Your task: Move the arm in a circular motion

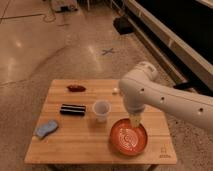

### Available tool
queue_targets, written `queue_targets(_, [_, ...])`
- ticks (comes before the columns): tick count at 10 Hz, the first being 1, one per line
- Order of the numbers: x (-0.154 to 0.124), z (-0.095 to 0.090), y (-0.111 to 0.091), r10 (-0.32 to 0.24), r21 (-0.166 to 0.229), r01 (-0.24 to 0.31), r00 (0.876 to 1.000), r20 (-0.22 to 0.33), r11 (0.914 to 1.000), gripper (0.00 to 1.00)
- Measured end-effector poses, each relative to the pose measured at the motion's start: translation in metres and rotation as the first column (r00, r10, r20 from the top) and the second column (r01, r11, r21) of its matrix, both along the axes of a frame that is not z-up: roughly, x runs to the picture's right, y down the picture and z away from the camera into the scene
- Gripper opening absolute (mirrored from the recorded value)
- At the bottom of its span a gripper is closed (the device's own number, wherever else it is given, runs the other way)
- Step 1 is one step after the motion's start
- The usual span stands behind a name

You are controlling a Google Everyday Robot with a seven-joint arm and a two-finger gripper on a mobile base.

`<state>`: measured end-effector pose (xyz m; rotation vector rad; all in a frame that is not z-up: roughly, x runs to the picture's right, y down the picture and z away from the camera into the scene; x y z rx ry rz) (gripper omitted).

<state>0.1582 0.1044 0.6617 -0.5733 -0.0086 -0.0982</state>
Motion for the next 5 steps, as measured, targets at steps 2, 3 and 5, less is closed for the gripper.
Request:
queue_targets(2, [0.038,0.015,-0.018,0.083,0.008,-0.083,0.996,-0.028,0.9965,0.65])
queue_targets(3, [0.056,0.026,-0.031,0.101,0.005,-0.101,0.994,-0.040,0.9949,0.65])
queue_targets(5, [0.067,0.043,-0.050,0.129,0.007,-0.129,0.991,-0.047,0.9916,0.65])
